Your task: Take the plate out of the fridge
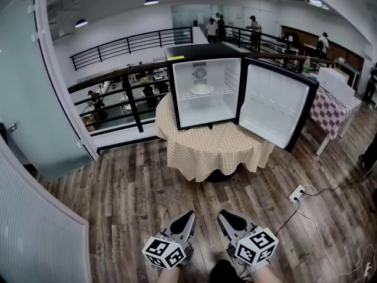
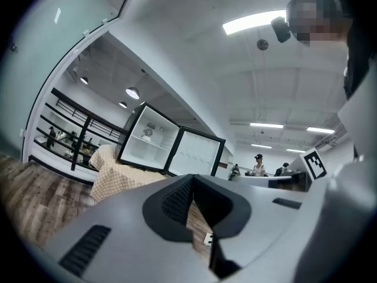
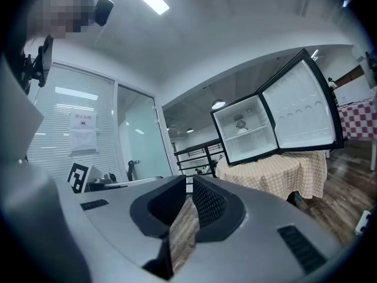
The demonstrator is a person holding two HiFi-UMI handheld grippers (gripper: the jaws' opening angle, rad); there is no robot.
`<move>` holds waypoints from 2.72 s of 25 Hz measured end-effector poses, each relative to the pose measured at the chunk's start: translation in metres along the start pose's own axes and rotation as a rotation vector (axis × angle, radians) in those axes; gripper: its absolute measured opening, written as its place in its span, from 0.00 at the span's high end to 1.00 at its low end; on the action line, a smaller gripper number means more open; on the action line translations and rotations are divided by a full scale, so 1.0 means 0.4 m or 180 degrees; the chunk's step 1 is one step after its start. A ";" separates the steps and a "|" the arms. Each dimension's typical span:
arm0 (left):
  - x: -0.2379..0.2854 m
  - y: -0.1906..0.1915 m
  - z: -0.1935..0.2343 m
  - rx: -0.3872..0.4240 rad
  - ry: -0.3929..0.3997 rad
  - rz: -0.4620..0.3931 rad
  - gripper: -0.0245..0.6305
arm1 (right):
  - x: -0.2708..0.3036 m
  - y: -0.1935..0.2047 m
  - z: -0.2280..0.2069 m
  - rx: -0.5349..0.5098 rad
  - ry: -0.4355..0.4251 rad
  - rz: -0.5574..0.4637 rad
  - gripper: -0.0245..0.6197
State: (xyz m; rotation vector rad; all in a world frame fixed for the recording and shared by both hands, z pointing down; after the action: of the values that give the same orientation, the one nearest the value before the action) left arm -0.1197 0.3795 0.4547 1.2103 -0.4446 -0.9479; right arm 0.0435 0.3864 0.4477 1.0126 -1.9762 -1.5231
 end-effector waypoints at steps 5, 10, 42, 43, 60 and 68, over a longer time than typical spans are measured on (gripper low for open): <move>0.089 0.001 0.026 0.0002 0.0002 -0.0002 0.95 | 0.053 -0.019 -0.071 0.0002 -0.0024 0.0017 0.88; 0.179 -0.003 0.056 0.0012 -0.0063 -0.0032 0.95 | 0.114 -0.046 -0.143 -0.0011 -0.0115 0.0050 0.88; 0.538 0.084 0.110 0.0112 -0.0366 -0.0008 0.95 | 0.288 -0.104 -0.458 0.0088 -0.0457 0.0068 0.88; 0.547 0.087 0.118 0.0105 -0.0363 0.0002 0.95 | 0.296 -0.101 -0.467 0.0100 -0.0446 0.0072 0.88; 0.793 0.037 0.322 0.0049 -0.0178 0.0063 0.95 | 0.553 -0.136 -0.619 0.0176 -0.0314 0.0050 0.88; 0.876 0.012 0.447 -0.0024 -0.0150 0.0106 0.95 | 0.694 -0.132 -0.667 0.0225 -0.0239 0.0100 0.88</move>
State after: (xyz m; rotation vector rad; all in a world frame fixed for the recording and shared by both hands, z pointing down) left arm -0.0540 -0.0083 0.4541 1.1722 -0.4968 -0.9502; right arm 0.0755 -0.0010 0.4518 0.9606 -2.1011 -1.5045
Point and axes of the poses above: the fingertips, and each gripper's own axes: x forward along the fingers, z to its left, y out of its underside, the point moved 6 cm from there along -x, backward along the fingers, and after that the axes turned 10 degrees about -z, right-handed, at the moved point
